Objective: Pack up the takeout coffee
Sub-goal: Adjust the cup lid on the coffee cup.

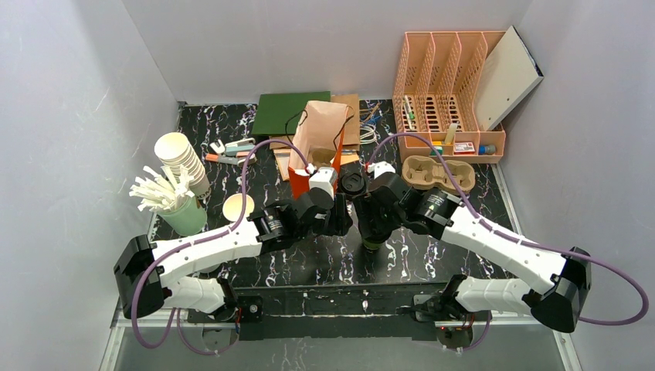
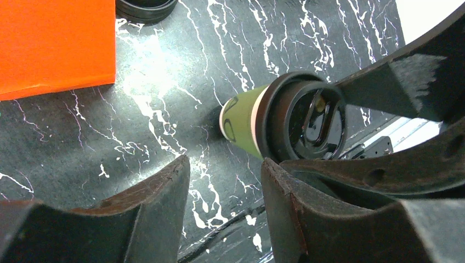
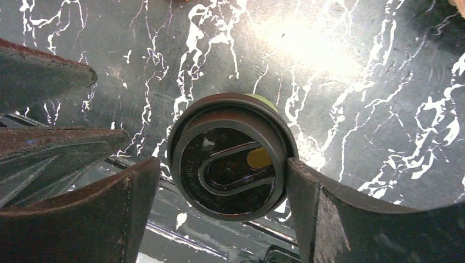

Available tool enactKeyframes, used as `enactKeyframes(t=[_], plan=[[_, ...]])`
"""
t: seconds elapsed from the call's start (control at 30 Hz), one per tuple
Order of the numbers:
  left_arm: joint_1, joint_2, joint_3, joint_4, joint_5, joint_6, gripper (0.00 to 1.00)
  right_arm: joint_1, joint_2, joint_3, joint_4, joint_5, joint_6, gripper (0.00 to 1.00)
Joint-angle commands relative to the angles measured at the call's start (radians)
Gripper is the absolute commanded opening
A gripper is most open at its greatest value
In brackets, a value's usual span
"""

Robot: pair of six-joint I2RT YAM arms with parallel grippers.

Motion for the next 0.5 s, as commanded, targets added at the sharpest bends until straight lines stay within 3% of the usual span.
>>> enactKeyframes(t=[0.0, 0.47], plan=[[-0.005, -0.007, 0.025, 0.011, -0.018, 0.028, 0.48, -0.001, -0.029, -0.045, 0.075, -0.06, 0.004, 0.9], [0.081, -0.002, -0.05, 0.107, 0.168, -0.005, 0.42, -0.001, -0.105, -0.207, 0.302, -0.178, -0.156, 0.91]])
